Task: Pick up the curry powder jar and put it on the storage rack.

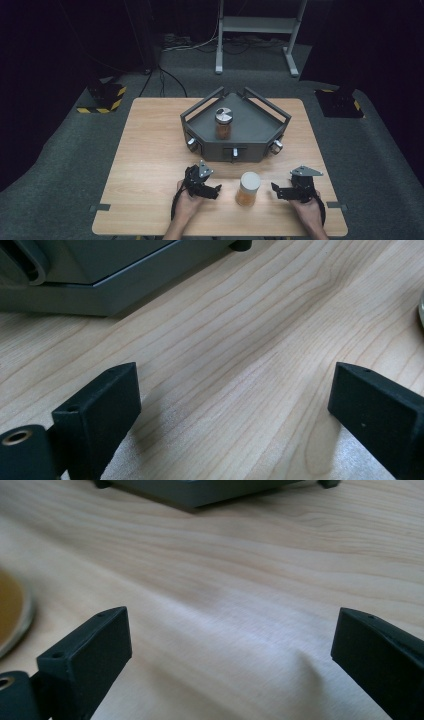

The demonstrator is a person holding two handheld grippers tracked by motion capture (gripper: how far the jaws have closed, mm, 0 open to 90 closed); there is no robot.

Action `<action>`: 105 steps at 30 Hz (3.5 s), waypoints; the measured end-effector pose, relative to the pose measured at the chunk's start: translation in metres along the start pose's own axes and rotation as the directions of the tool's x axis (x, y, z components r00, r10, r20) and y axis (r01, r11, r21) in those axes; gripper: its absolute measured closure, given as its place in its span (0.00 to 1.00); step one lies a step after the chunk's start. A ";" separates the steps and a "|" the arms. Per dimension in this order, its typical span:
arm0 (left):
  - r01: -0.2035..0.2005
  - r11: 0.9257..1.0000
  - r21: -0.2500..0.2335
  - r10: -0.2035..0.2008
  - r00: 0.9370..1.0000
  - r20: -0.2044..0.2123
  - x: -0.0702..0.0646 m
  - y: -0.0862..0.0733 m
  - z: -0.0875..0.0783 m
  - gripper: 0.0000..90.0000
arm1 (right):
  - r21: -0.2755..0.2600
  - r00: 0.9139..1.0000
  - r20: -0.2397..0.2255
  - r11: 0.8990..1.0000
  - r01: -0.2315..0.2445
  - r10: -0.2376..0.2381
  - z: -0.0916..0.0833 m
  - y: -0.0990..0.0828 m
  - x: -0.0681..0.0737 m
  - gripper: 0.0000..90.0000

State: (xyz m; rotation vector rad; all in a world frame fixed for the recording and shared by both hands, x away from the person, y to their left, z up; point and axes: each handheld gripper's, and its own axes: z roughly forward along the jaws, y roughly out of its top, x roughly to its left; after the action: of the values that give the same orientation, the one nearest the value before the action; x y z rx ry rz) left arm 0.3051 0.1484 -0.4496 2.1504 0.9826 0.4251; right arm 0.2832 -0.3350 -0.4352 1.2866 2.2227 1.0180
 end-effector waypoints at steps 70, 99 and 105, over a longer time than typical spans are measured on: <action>-0.001 1.000 -0.001 0.001 1.000 0.000 0.000 0.000 0.000 0.07 | -0.224 0.897 -0.360 0.957 0.182 -0.255 0.001 0.025 0.038 0.35; 0.000 1.000 -0.001 0.000 1.000 0.000 0.000 0.000 0.000 0.07 | -0.250 0.901 -0.318 0.943 0.219 -0.294 -0.005 0.021 0.042 0.39; 0.001 1.000 -0.001 -0.001 1.000 0.000 0.000 0.000 0.000 0.07 | -0.253 0.905 -0.312 0.944 0.213 -0.288 -0.007 0.021 0.040 0.39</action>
State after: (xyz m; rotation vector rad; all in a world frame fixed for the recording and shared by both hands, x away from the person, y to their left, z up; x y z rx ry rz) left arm 0.3051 0.1485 -0.4497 2.1494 0.9829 0.4251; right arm 0.2703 -0.2965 -0.4135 0.7459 2.3686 1.4196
